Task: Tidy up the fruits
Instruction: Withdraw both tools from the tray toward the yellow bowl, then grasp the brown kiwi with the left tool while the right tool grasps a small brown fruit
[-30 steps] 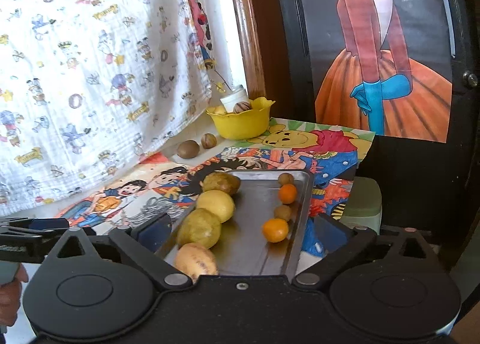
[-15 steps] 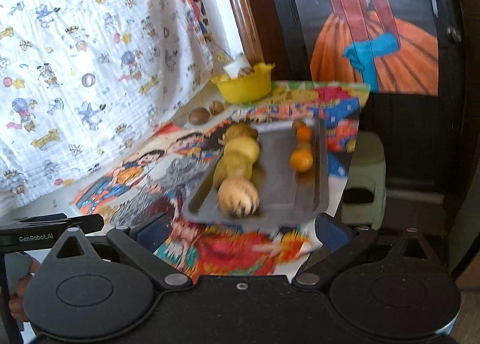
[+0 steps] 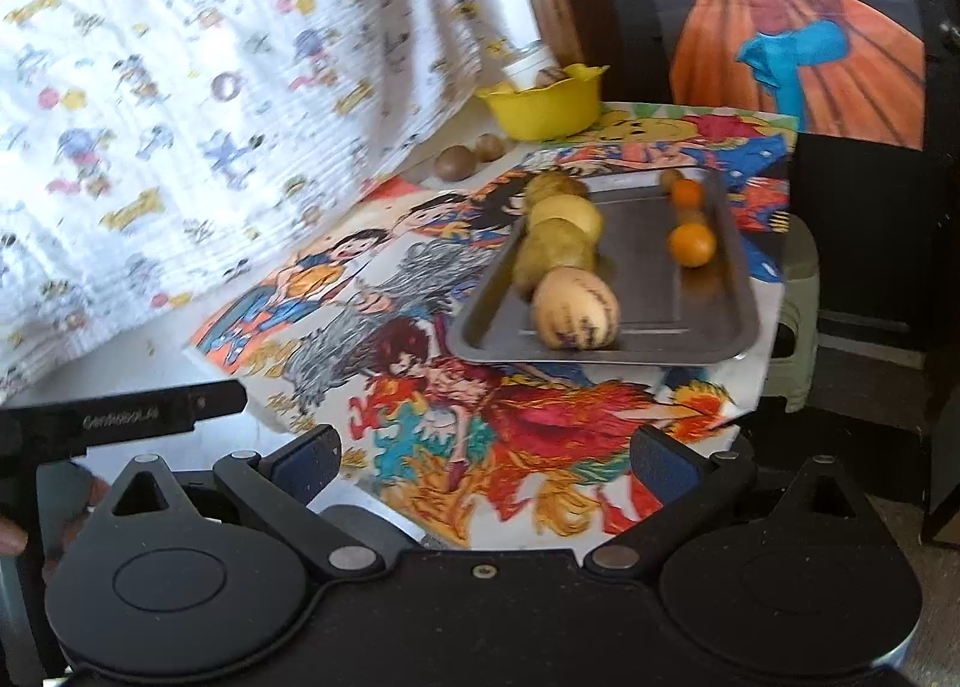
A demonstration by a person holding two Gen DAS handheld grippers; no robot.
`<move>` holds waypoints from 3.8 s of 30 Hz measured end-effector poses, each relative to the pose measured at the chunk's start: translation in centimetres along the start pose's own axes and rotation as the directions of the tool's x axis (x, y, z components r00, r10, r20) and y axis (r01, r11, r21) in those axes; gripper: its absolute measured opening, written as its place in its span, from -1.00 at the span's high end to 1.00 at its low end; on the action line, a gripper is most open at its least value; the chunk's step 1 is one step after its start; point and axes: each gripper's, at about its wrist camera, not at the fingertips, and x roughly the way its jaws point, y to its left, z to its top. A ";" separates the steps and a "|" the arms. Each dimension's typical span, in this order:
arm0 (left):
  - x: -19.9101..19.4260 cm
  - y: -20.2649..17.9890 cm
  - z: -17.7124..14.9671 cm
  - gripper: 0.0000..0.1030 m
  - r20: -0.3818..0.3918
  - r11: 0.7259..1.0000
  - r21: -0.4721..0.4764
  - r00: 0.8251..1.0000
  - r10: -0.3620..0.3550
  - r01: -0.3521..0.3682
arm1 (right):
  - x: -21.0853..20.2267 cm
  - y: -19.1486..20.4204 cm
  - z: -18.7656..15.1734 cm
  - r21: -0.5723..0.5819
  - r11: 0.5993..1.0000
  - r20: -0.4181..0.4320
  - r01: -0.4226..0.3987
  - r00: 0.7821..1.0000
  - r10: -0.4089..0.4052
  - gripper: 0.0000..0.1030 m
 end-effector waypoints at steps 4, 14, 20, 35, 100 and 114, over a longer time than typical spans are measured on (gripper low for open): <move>0.0 0.7 0.5 -0.99 0.000 1.000 -0.012 1.000 0.014 -0.014 | -0.2 0.8 1.0 -0.022 1.000 0.011 -0.022 1.000 0.022 -0.99; -0.1 2.1 4.3 -0.99 0.054 0.998 -0.005 0.997 0.056 -0.056 | -0.6 2.0 6.0 -0.092 0.994 0.048 -0.064 0.996 0.069 -0.99; -0.2 1.9 8.3 -0.99 0.136 0.996 0.031 0.988 0.077 -0.082 | -0.2 2.0 10.2 -0.144 0.989 0.080 -0.040 0.995 0.052 -0.99; 10.2 2.3 16.6 -0.99 0.154 0.995 0.066 0.986 0.066 -0.077 | 9.6 -0.4 23.5 -0.060 0.992 0.078 -0.107 0.991 0.112 -0.99; 41.2 -4.5 25.8 -0.40 -0.046 0.936 0.336 0.994 -0.101 0.110 | 54.4 -7.8 33.5 0.197 0.964 -0.055 -0.181 0.979 0.195 -0.13; 41.7 -4.0 26.2 -0.19 -0.070 0.953 0.268 0.989 -0.128 0.142 | 53.7 -8.0 33.0 0.209 0.959 -0.072 -0.191 0.975 0.209 0.08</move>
